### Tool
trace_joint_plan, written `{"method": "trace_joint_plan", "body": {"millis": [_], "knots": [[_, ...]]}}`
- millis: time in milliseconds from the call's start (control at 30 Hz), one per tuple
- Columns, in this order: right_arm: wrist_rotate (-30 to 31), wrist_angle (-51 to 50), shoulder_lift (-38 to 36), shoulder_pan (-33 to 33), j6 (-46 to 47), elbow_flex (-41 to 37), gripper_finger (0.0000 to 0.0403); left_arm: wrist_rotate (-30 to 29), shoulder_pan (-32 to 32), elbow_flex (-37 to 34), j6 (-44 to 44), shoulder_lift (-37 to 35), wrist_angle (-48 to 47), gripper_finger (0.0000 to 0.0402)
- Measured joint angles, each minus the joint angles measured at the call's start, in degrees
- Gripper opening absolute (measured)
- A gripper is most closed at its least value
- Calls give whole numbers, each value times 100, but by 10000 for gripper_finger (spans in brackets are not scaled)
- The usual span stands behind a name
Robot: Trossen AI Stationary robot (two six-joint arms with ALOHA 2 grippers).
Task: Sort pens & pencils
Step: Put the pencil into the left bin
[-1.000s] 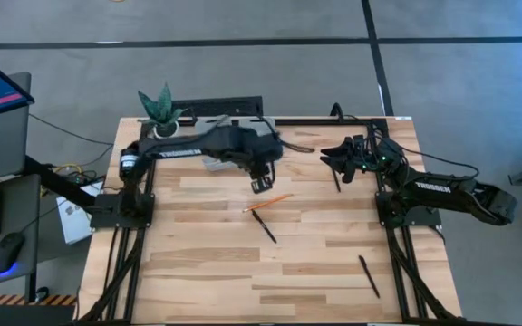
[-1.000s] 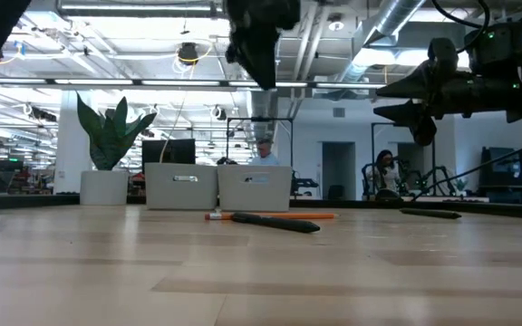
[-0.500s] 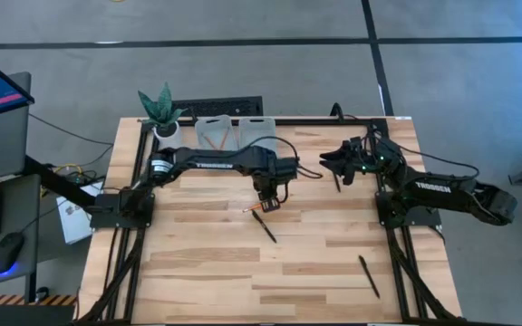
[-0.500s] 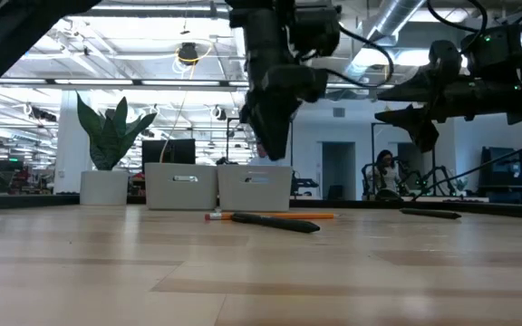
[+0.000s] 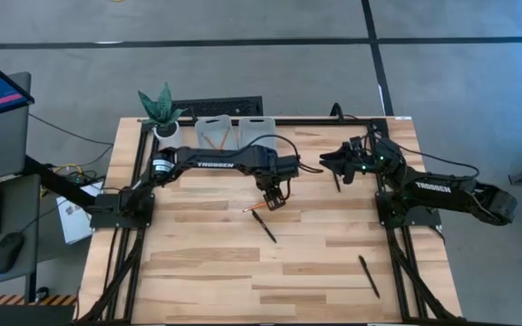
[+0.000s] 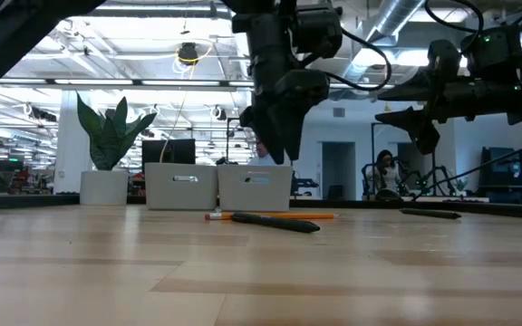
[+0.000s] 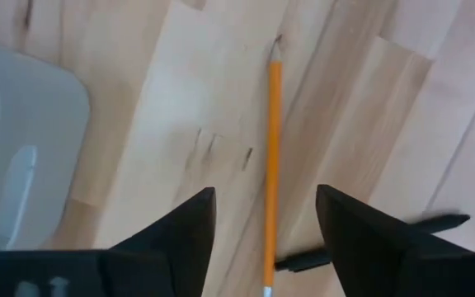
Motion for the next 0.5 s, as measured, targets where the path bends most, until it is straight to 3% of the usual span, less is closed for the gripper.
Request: {"method": "trace_joint_plan", "body": {"millis": [300,500], "knots": [[0,0,0,0,107,0,217,-264,-15,-57,92,292,181,211],[-2,-30,2,0,109,0,217,98,-41,-55,144,705,218,211]]}}
